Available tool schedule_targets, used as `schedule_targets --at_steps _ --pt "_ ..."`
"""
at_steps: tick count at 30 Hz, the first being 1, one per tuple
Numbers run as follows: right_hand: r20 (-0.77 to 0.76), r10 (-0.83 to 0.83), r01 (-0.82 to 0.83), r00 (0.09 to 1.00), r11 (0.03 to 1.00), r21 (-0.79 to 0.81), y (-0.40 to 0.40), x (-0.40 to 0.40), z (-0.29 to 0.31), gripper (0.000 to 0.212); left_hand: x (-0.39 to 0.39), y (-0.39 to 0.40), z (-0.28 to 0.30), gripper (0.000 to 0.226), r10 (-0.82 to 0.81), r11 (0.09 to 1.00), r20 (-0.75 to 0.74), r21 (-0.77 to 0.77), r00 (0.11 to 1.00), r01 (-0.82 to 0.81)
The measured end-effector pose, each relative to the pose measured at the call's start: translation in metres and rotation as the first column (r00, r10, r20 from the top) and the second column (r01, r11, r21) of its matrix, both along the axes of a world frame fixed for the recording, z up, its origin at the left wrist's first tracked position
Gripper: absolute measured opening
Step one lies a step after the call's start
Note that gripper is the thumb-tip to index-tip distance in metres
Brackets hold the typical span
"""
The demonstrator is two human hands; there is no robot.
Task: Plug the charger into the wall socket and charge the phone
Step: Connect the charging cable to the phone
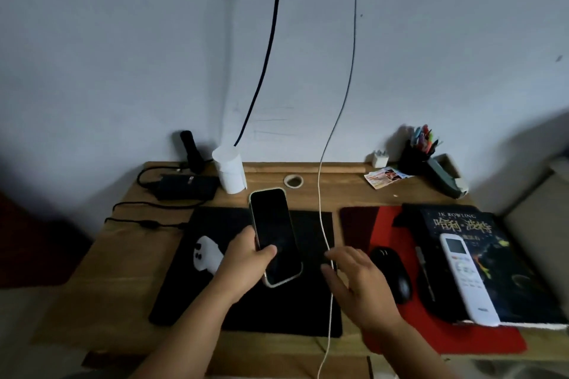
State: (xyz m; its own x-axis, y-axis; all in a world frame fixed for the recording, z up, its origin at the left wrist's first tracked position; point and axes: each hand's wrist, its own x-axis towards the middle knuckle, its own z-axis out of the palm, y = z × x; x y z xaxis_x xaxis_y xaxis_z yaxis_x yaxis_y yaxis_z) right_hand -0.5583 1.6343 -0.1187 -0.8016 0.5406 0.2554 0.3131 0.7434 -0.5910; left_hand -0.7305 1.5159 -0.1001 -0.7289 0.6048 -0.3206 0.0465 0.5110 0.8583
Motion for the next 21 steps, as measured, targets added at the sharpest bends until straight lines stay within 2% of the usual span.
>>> schedule_targets --at_steps 1,3,6,8,10,11,13,17,19,21 --pt "0.061 0.046 -0.049 0.997 0.998 0.039 -0.002 0.001 -0.008 0.023 -0.008 -0.003 -0.006 0.011 -0.01 0.999 -0.038 -0.031 0.999 0.009" --pt "0.297 0.189 -0.205 0.936 0.978 0.024 -0.01 0.003 -0.025 0.034 -0.021 -0.007 -0.017 0.009 -0.03 0.998 -0.061 -0.061 0.998 0.027" --pt "0.614 0.291 -0.341 0.734 0.939 -0.037 -0.018 0.005 -0.047 0.043 -0.029 -0.008 -0.028 0.012 -0.08 0.994 -0.03 -0.077 0.996 0.078" --pt "0.713 0.284 -0.371 0.641 0.928 -0.036 -0.021 0.009 -0.056 0.042 -0.027 -0.007 -0.031 0.017 -0.115 0.99 -0.019 -0.085 0.993 0.113" --pt "0.746 0.266 -0.379 0.611 0.925 -0.019 -0.02 0.014 -0.06 0.035 -0.023 -0.006 -0.033 0.018 -0.137 0.988 0.005 -0.076 0.991 0.137" --pt "0.746 0.248 -0.369 0.618 0.93 -0.004 -0.018 0.016 -0.059 0.028 -0.02 -0.005 -0.032 0.016 -0.146 0.987 0.019 -0.063 0.989 0.147" --pt "0.692 0.199 -0.296 0.694 0.955 0.022 -0.01 0.017 -0.051 0.021 -0.015 -0.005 -0.03 0.011 -0.156 0.987 0.055 -0.03 0.986 0.158" --pt "0.444 0.014 0.012 0.896 0.998 -0.057 0.02 0.005 -0.012 0.016 -0.009 -0.007 -0.018 0.017 -0.14 0.99 0.119 0.023 0.983 0.138" --pt "0.308 -0.048 0.091 0.95 0.988 -0.127 0.033 -0.005 0.006 0.023 -0.011 -0.008 -0.013 0.017 -0.121 0.992 0.127 0.044 0.985 0.116" --pt "0.246 -0.024 0.064 0.969 0.986 -0.156 0.041 -0.015 0.023 0.034 -0.014 -0.009 -0.007 0.019 -0.087 0.994 0.132 0.076 0.987 0.077"
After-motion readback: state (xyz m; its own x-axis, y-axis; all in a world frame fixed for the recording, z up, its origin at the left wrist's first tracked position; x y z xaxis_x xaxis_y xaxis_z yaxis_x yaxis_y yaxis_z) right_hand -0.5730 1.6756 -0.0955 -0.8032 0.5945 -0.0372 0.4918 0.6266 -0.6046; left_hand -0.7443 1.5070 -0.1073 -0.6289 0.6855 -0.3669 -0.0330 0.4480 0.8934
